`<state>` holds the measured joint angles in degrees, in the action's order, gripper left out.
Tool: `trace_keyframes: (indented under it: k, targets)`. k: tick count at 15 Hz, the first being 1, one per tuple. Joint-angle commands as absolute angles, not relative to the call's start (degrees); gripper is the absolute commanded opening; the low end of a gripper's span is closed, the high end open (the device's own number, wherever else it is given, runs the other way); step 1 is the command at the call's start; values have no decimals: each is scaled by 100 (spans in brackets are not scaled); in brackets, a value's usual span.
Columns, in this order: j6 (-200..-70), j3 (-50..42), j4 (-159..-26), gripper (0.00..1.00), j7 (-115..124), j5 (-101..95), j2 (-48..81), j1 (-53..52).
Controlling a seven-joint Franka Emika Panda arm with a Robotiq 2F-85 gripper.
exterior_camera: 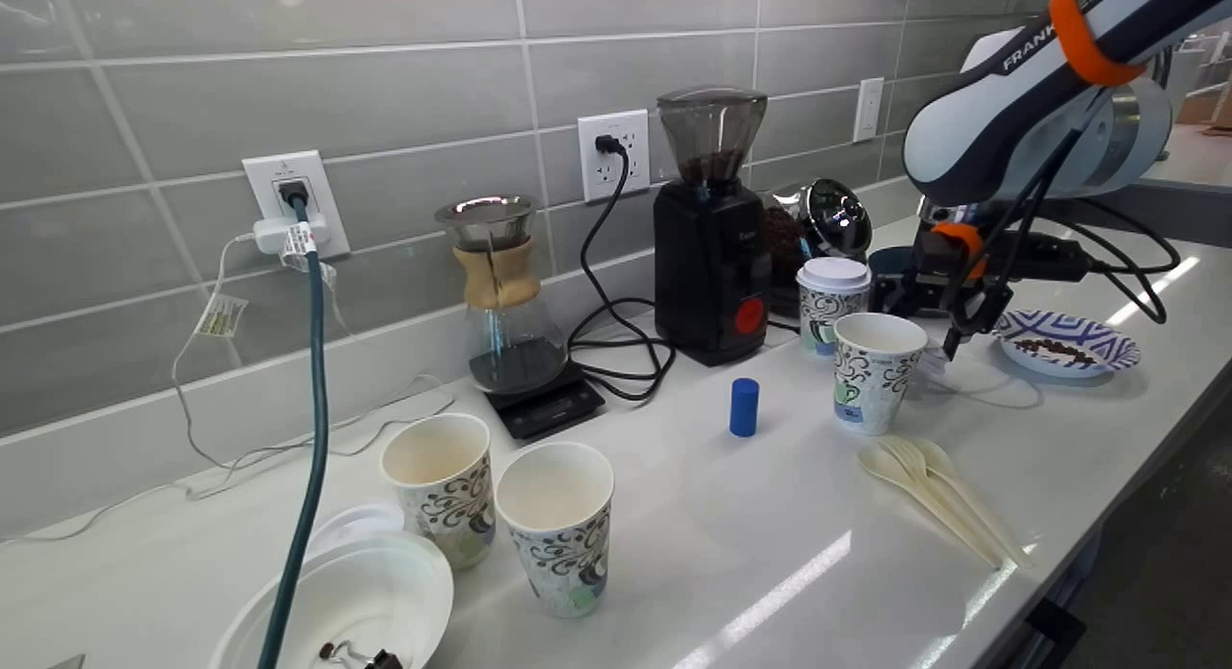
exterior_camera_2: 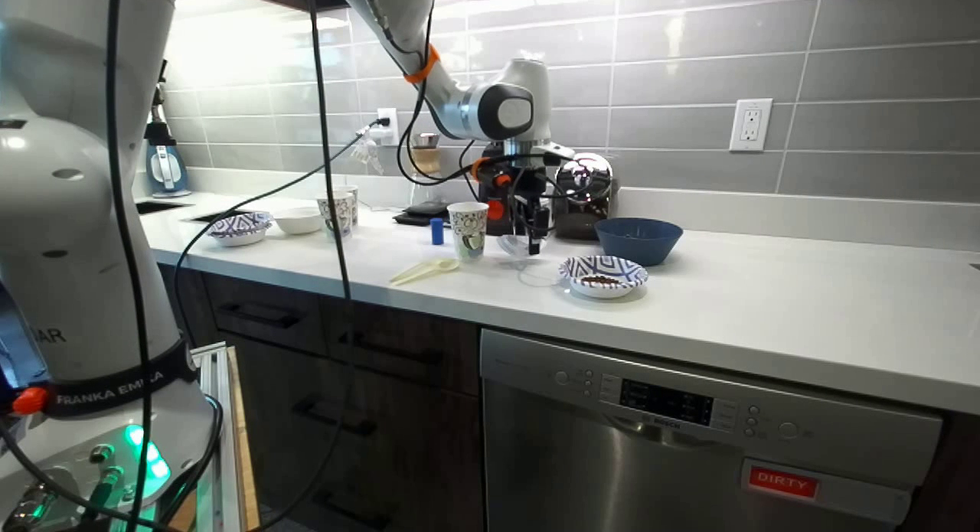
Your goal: Put the lid on the right cup
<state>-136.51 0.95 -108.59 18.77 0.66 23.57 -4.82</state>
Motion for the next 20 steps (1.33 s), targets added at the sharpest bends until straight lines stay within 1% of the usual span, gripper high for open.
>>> trace_keyframes:
  k: [1,4,8,9,13,14,15,16,17,18,19,20]
  targets:
    - [-13508,49,-11048,67,1918,159,2046,-522]
    - [-13451,57,-11220,63,1897,206,1825,-481]
    - [-13329,71,-11518,66,1849,318,1415,-412]
    - [-13330,75,-11613,64,1859,340,1289,-407]
    - [-13271,99,-11943,64,1911,388,808,-420]
    - [-13279,96,-12002,67,1938,356,712,-423]
    - [-13271,104,-12057,66,1931,358,610,-418]
    - [-13262,109,-12101,67,1941,352,514,-415]
    - [-13252,115,-12139,65,1945,336,423,-413]
    - [-13231,127,-12157,66,1933,349,352,-411]
    - [-13218,142,-12173,63,1932,344,275,-415]
    - [-13187,170,-12191,64,1904,356,205,-425]
